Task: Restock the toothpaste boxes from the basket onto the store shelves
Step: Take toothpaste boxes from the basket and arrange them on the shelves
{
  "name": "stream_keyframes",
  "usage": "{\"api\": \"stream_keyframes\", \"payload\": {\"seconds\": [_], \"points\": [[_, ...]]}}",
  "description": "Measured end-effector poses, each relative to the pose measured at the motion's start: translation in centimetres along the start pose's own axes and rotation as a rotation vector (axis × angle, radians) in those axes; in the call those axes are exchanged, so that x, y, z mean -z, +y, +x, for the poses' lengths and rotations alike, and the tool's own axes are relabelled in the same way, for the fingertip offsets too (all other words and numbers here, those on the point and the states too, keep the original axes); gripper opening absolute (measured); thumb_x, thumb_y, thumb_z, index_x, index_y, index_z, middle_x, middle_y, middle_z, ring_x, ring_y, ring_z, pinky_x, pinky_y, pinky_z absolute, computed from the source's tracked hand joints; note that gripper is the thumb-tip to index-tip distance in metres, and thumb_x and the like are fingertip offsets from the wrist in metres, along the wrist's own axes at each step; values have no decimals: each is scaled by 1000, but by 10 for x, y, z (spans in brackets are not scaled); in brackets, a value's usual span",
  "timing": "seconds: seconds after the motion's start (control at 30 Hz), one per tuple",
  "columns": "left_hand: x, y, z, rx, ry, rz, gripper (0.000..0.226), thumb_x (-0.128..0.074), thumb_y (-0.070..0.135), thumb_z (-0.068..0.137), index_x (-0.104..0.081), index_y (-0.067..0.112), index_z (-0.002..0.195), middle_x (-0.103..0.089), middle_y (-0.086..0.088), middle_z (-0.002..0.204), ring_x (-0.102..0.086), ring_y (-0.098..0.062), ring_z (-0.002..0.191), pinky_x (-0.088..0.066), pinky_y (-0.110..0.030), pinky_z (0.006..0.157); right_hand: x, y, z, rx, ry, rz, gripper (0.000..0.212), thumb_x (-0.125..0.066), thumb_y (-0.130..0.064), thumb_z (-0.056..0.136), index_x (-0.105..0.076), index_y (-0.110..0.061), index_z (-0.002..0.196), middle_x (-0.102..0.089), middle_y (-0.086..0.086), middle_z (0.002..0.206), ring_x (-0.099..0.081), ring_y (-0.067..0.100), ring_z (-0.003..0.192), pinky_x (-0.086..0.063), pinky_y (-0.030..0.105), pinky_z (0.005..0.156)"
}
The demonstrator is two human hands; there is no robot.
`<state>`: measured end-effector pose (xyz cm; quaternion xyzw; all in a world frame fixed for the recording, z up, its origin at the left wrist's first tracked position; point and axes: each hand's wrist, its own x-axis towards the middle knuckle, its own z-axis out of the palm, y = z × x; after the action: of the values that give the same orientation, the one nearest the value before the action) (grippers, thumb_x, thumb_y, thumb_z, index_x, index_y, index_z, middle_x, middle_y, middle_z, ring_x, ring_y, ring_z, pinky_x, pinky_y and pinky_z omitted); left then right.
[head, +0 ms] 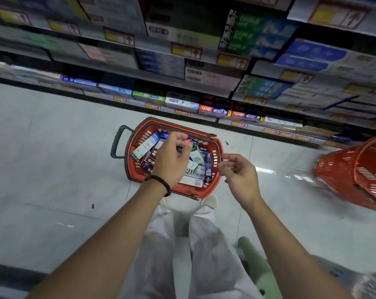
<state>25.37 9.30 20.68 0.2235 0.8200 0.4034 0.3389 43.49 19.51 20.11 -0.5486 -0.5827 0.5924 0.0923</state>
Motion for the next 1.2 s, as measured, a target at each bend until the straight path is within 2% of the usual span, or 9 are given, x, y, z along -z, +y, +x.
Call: {"api": "stream_keyframes", "payload": {"seconds": [0.17, 0.43, 0.53, 0.63, 0.77, 0.9, 1.03, 1.1, 1.2], "points": [[-30, -42, 3, 36, -34, 24, 22, -62, 29, 104, -58, 23, 125, -67, 13, 105, -70, -13, 89, -57, -35, 80, -11, 48, 20, -62, -12, -25, 19, -72, -13, 96, -72, -22, 113, -78, -7, 91, -75, 7, 88, -55, 18, 60], [-70, -104, 7, 78, -78, 60, 26, -61, 34, 103, -57, 23, 127, -69, 8, 109, -70, -14, 87, -57, -30, 76, -27, 117, 56, -125, -43, -86, 22, -75, -13, 95, -70, -17, 116, -78, 0, 102, -76, 14, 98, -61, 23, 67], [-85, -127, 11, 101, -77, 57, 25, -61, 32, 104, -57, 22, 126, -68, 6, 112, -71, -14, 91, -53, -20, 73, -35, 145, 71, -136, -37, -150, 22, -77, -16, 95, -69, -18, 115, -78, -2, 100, -75, 15, 100, -65, 31, 74], [-101, -151, 15, 129, -73, 50, 25, -60, 30, 104, -57, 22, 128, -68, 6, 115, -69, -14, 95, -49, -13, 72, -44, 170, 87, -143, -38, -206, 22, -77, -18, 95, -69, -18, 116, -77, -5, 98, -74, 14, 100, -61, 20, 69], [-121, -177, 19, 147, -70, 47, 26, -59, 27, 105, -58, 19, 130, -65, 12, 109, -65, -5, 95, -54, -23, 82, -54, 192, 105, -164, -18, -272, 24, -77, -19, 96, -66, -18, 117, -72, -9, 100, -71, 13, 98, -52, 7, 60], [-137, -197, 24, 173, -68, 24, 25, -59, 27, 105, -59, 21, 129, -65, 9, 113, -65, -3, 94, -54, -20, 80, -61, 212, 123, -189, 20, -347, 29, -79, -19, 94, -66, -16, 120, -71, -5, 104, -65, 14, 92, -42, -1, 56], [-148, -210, 29, 188, -62, 14, 24, -59, 30, 105, -59, 22, 128, -66, 7, 113, -67, -8, 91, -50, -20, 77, -71, 232, 139, -192, 62, -431, 36, -81, -26, 91, -67, -16, 123, -77, 0, 112, -71, 18, 98, -51, 16, 73], [-154, -215, 30, 185, -58, 16, 24, -59, 30, 105, -59, 22, 127, -67, 8, 111, -68, -12, 92, -52, -23, 78, -76, 244, 147, -181, 82, -495, 38, -81, -32, 90, -67, -17, 122, -79, 1, 110, -73, 19, 100, -50, 17, 72], [-161, -222, 29, 186, -62, 6, 22, -61, 25, 104, -60, 23, 126, -65, 13, 108, -67, -5, 92, -54, -21, 80, -83, 255, 156, -170, 117, -593, 43, -81, -39, 87, -67, -20, 123, -77, 2, 111, -72, 21, 103, -52, 23, 78]]}}
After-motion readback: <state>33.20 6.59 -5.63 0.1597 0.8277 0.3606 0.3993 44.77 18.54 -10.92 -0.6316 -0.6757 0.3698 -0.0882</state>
